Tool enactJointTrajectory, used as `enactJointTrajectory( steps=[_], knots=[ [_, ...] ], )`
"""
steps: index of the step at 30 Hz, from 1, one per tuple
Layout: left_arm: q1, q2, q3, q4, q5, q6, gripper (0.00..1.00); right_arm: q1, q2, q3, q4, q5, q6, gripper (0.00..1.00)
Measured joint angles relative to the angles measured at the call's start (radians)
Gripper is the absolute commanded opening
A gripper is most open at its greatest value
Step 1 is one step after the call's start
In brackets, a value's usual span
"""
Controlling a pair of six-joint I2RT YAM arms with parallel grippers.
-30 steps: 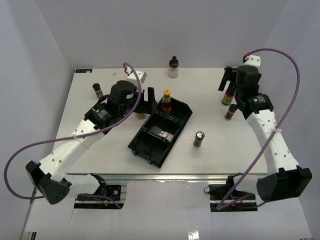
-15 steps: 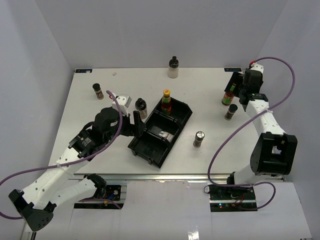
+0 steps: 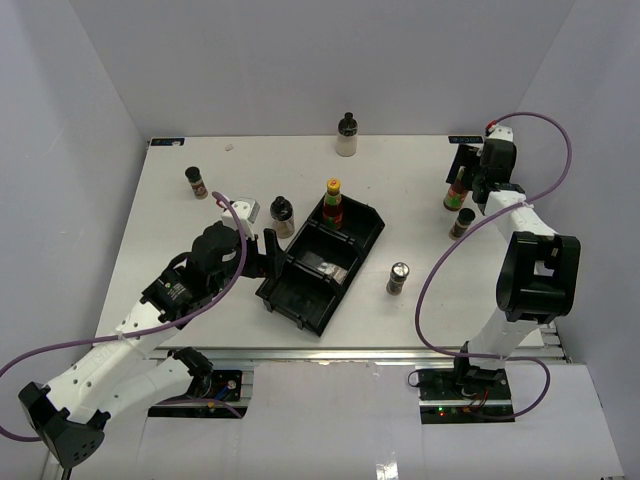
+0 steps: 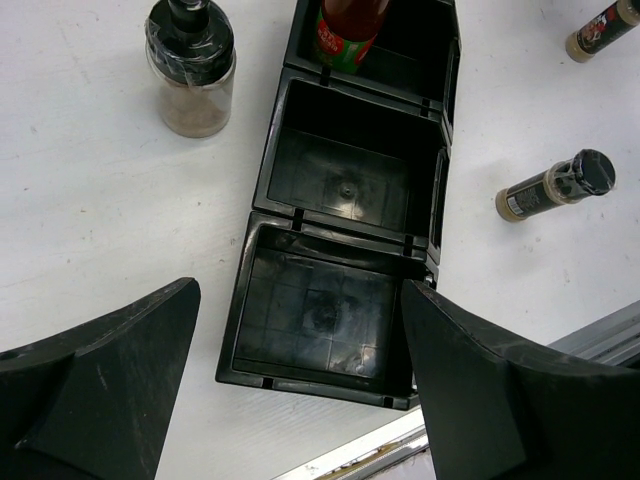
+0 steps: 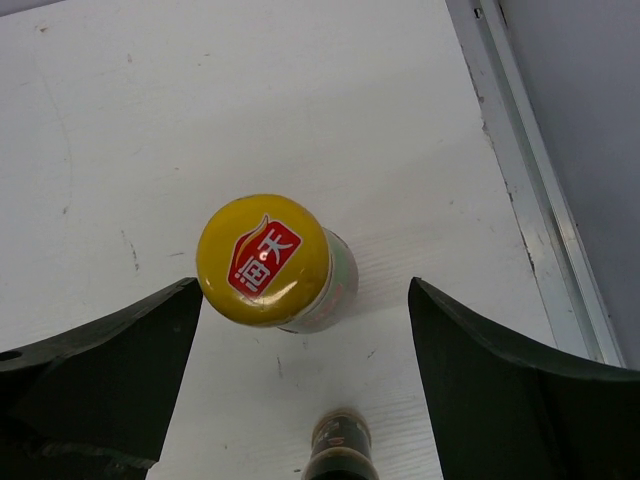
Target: Organize the condiment bottles
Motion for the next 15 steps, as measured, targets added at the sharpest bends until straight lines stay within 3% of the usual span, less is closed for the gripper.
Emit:
enactJointTrajectory(
  steps=[12,15],
  knots=[
    [0.000,0.012,-0.003,0.002,-0.007,0.001,0.93,0.000,0.026,0.078,0.056,-0.007,-0.088,0.50],
    [0.000,0.014,-0.003,0.002,-0.009,0.002,0.93,0.000,0.046,0.096,0.057,-0.013,-0.099,0.36]
  ],
)
